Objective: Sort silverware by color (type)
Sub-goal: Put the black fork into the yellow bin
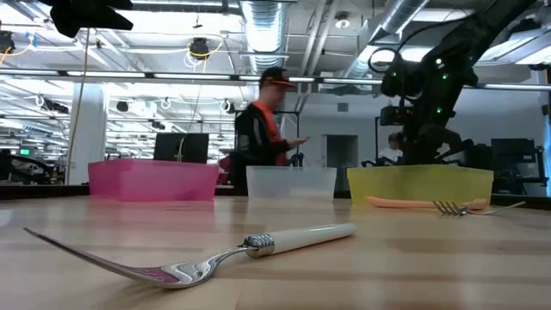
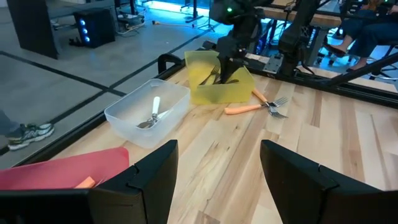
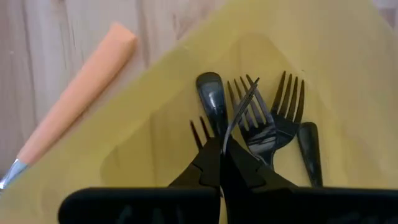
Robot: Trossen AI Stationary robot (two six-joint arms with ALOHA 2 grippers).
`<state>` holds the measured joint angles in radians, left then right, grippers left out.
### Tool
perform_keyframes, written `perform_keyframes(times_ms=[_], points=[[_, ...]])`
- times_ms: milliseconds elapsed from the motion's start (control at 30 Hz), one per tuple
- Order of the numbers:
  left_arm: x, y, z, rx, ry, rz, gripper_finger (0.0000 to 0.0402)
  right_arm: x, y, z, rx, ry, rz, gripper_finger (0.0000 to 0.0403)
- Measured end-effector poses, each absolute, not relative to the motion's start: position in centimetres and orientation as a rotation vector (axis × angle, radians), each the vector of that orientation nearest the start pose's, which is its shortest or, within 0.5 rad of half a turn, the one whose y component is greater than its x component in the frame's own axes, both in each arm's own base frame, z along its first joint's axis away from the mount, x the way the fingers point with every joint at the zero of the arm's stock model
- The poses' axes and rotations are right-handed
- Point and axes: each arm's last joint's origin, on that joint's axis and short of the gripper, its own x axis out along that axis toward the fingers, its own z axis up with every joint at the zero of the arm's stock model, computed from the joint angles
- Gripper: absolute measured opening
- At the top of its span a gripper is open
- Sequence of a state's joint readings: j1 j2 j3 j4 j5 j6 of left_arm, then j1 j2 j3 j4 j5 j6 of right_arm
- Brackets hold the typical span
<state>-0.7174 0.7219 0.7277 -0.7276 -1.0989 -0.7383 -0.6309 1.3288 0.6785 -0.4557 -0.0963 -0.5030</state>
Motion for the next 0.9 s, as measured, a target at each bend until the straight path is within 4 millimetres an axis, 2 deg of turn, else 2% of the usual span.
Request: perform_keyframes(times_ms=[233, 633, 900], points=[[11.3, -6.4, 28.6, -0.133, 0.279, 0.500, 0.0212, 17.9, -15.2, 16.4, 0.018, 1.111, -0.167, 0.0024], [11.3, -6.4, 28.6, -0.130, 0.277, 0.503, 0.0212, 16.8, -17.0, 16.4, 0.095, 0.995, -0.143, 0.0024], [11.3, -6.4, 28.6, -0.129, 0.278, 0.503, 0.0212, 16.5, -18.0, 14.2, 0.198, 1.010, -0.080, 0.0024]])
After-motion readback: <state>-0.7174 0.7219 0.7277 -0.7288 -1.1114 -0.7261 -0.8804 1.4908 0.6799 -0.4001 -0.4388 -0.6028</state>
